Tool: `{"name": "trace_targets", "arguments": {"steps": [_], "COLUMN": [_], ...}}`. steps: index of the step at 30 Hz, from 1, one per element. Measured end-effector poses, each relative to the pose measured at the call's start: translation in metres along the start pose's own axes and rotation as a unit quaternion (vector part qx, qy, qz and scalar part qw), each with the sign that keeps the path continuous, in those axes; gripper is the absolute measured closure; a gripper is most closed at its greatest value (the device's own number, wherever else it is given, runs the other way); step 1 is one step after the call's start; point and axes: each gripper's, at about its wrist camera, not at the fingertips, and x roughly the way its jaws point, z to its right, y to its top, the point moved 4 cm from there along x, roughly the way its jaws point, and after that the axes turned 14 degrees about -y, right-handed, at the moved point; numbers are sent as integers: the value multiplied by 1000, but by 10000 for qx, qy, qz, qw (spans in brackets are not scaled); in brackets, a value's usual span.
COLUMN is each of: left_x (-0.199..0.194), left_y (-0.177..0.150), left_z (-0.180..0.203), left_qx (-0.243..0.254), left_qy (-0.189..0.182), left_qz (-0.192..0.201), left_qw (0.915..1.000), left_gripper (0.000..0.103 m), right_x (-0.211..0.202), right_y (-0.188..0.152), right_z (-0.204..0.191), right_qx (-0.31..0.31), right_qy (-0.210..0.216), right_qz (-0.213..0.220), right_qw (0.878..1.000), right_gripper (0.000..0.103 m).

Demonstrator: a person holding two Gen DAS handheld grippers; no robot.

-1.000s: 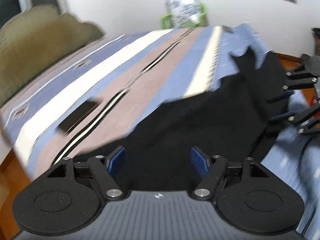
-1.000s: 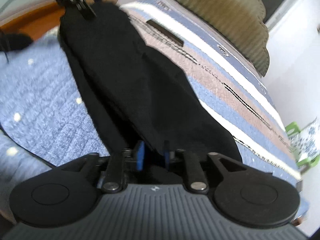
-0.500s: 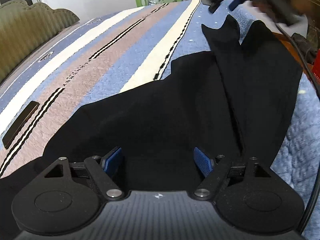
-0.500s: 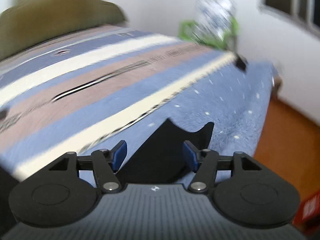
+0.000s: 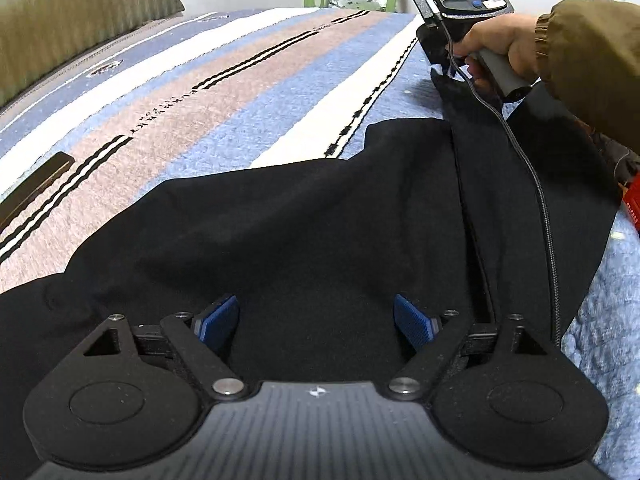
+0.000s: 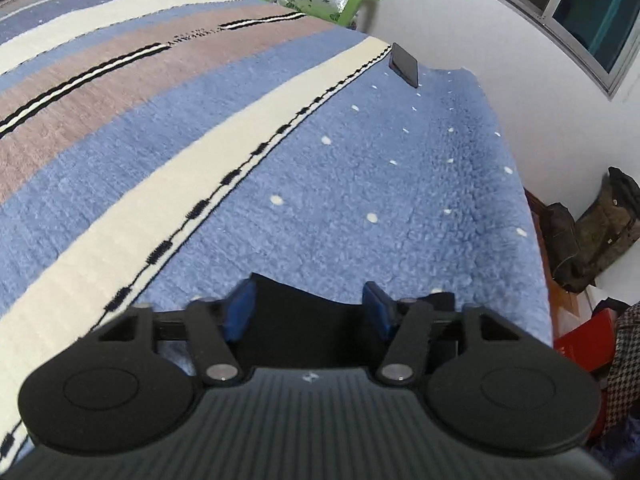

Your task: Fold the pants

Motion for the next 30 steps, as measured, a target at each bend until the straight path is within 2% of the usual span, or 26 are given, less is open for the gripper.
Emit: {"name": "trace_targets", "arguments": {"steps": [1, 5, 9, 11, 13, 14, 17, 19, 20, 22, 23, 25, 27, 30], "left_x": [0, 1, 2, 3, 2, 2, 4, 5, 6, 7, 7, 7, 6, 5], "left_y": [-1, 1, 2, 3, 2, 3, 4, 5, 5, 5, 5, 4, 4, 5], "left_z": [1, 4, 6, 6, 7, 7, 4, 2, 0, -2, -3, -2, -1, 0], "left_qx": [25, 52, -1, -59, -59, -41, -55, -75, -87, -131, -143, -136, -116, -89], "left_qy": [21, 65, 165, 216, 211, 211, 164, 134, 138, 114, 99, 108, 130, 161], "left_qz": [7, -1, -36, -47, -53, -54, -65, -69, -73, -69, -61, -55, -52, -70], "left_qw": [10000, 10000, 9999, 9997, 9997, 9998, 9998, 9999, 9998, 9998, 9998, 9998, 9998, 9998], "left_gripper": [17, 17, 13, 13, 13, 13, 13, 10, 9, 6, 6, 6, 6, 6], "right_x": [-1, -2, -19, -21, -21, -21, -15, -10, -7, 1, 4, 3, -2, -11], "right_y": [-1, -3, 0, 3, 6, 6, 5, 4, 3, -2, -4, -3, 1, 4], "right_z": [-1, 19, 49, 55, 57, 54, 31, 15, 7, -4, -5, -6, 1, 25], "right_qx": [-3, 312, 566, 601, 860, 934, 865, 822, 774, 685, 860, 979, 1026, 1413], "right_qy": [35, 117, 436, 638, 719, 745, 600, 364, 172, -33, -1, 336, 438, 761], "right_qz": [-24, 20, 209, 42, -78, -105, -263, -275, -249, -294, -346, -293, -184, -103], "right_qw": [10000, 9994, 9972, 9961, 9937, 9928, 9941, 9956, 9965, 9972, 9957, 9942, 9936, 9870], "right_gripper": [103, 103, 103, 96, 65, 61, 57, 50, 50, 52, 52, 83, 97, 97]}}
